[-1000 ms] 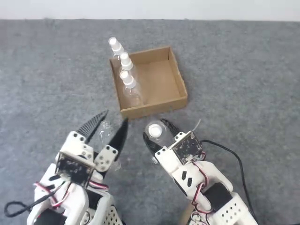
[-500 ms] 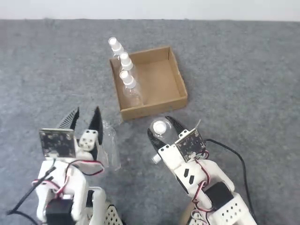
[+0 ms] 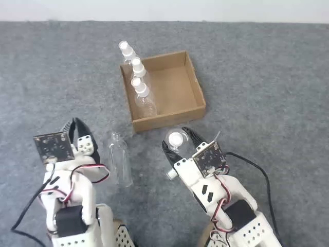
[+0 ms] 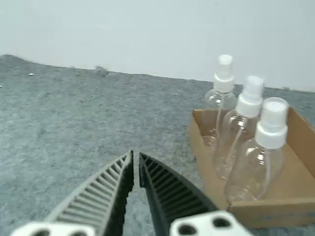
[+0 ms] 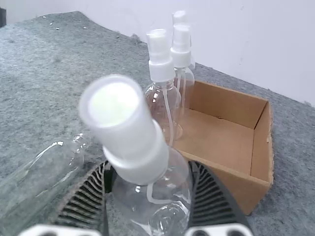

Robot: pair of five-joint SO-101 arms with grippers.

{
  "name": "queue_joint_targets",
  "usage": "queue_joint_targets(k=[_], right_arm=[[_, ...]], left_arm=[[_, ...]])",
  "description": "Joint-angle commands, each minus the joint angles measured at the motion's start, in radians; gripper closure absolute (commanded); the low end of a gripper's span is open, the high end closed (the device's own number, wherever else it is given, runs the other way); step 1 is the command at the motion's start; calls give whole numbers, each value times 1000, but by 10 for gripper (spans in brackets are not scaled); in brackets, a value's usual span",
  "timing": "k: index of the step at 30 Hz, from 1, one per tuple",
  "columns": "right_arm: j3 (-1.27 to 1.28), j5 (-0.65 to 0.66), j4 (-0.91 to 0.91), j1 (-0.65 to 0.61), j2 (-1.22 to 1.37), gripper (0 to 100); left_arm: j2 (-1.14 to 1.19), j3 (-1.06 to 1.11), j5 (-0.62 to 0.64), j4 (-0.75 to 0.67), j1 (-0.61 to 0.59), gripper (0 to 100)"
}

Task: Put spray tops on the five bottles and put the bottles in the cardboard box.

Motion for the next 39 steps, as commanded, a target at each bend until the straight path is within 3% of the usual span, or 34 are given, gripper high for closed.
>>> queue_joint_targets(k=[1,13,22,27,39], right_arm=[[-38,-11,-4,21,-27,992],[-117,-11,-71,90,-21,992],[-270,3,-85,96,-19,992],[-315,40,-194,133,1,992],[-588,40,-423,145,624,992]], left_arm=[[-6,8,17,-34,-44,989],[-6,45,9,-35,-52,988],[-6,114,11,-160,-89,988],[-6,119,12,-169,-94,987],[-6,120,12,-167,-92,987]])
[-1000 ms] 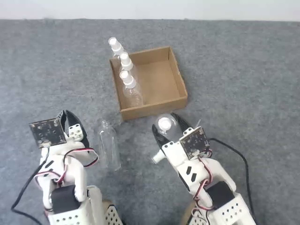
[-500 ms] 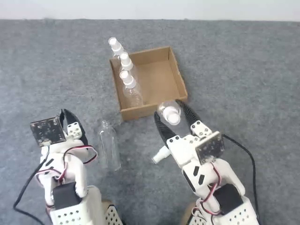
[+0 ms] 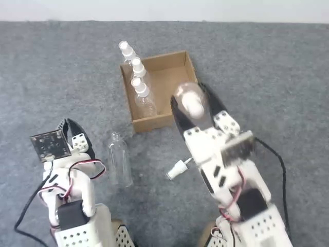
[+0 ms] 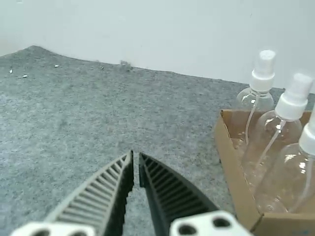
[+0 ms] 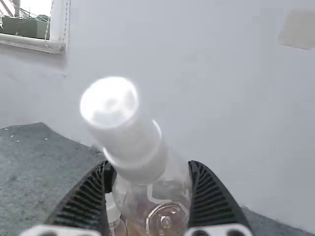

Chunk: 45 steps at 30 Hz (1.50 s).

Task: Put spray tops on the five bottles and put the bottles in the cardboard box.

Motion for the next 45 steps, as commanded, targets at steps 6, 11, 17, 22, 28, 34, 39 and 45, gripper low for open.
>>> queue_joint_targets(k=[6,11,17,22,28,34,39,45], right_arm=[[-261,14,-186,70,498,992],[-377,12,-263,108,740,992],[-506,12,-337,114,989,992],[-620,-38,-369,116,1156,992],[-779,-158,-367,133,1334,989],[-910,-164,-369,173,1501,989],[-982,-166,-369,180,1615,989],[-1066,-167,-369,179,1732,989]], left_arm=[[-12,-7,11,-34,-3,987],[-12,-7,9,-34,-5,987],[-12,-7,9,-34,-8,987],[-12,-5,9,-34,-8,987],[-12,1,9,-37,-9,987],[-12,1,9,-37,-9,987],[-12,1,9,-37,-9,987],[-12,1,9,-37,-9,987]])
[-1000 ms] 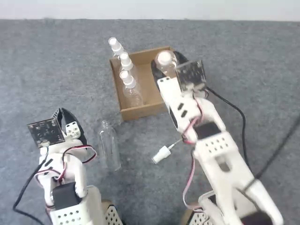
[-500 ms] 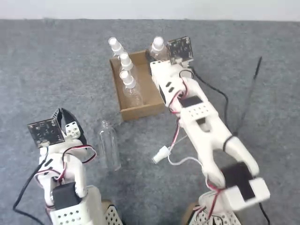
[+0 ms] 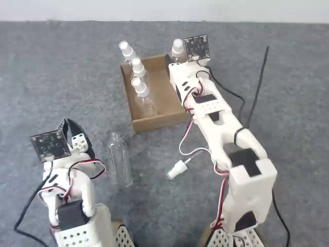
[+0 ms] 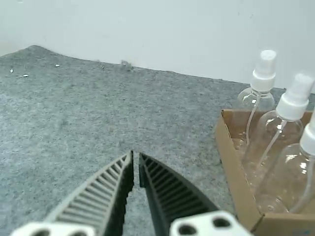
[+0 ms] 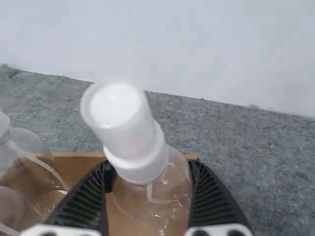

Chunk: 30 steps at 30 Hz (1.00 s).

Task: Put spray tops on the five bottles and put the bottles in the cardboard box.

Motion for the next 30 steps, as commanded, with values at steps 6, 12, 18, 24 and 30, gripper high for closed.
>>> queue_joint_targets(k=[6,12,18,24,30], right_arm=[[-170,-14,-25,12,91,989],[-219,-117,-16,16,150,989],[-219,-117,-16,15,160,988],[-218,-117,7,15,160,973],[-242,-121,97,12,160,813]], left_arm=[[-12,2,9,-37,-8,987],[-12,2,9,-37,-8,987],[-12,2,9,-37,-8,987],[-12,2,9,-37,-8,987],[-12,2,9,-37,-8,987]])
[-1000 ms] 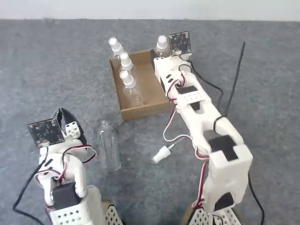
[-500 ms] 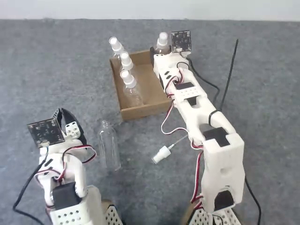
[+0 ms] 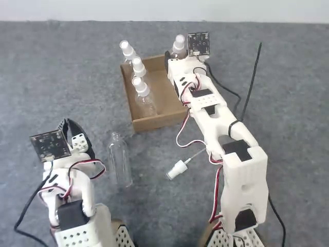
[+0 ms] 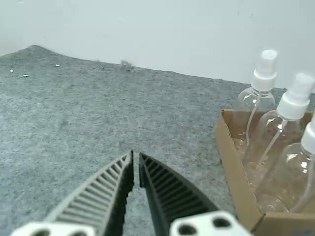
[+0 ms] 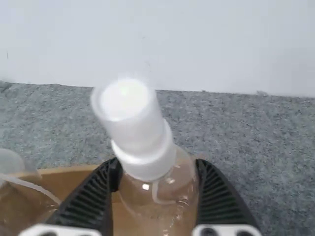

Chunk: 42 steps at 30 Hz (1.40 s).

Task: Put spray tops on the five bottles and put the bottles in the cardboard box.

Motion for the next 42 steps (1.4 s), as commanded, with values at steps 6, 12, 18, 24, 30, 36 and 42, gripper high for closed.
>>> queue_joint_targets(k=[6,12,18,24,30,36,42], right_arm=[[-44,-3,42,10,-22,802],[-44,-3,42,10,-25,801],[-35,-2,76,12,-77,801],[-32,-2,154,12,-124,801],[-32,-2,271,12,-186,802],[-32,-5,392,12,-263,803],[-32,-6,529,10,-337,804]], left_arm=[[-12,2,9,-37,-8,987],[-12,4,-28,-37,-5,987],[-12,4,-35,-37,-3,987],[-12,4,-35,-37,-5,987],[-12,4,-35,-37,-5,987],[-12,4,-35,-37,-6,987],[-12,4,-35,-37,-6,987]])
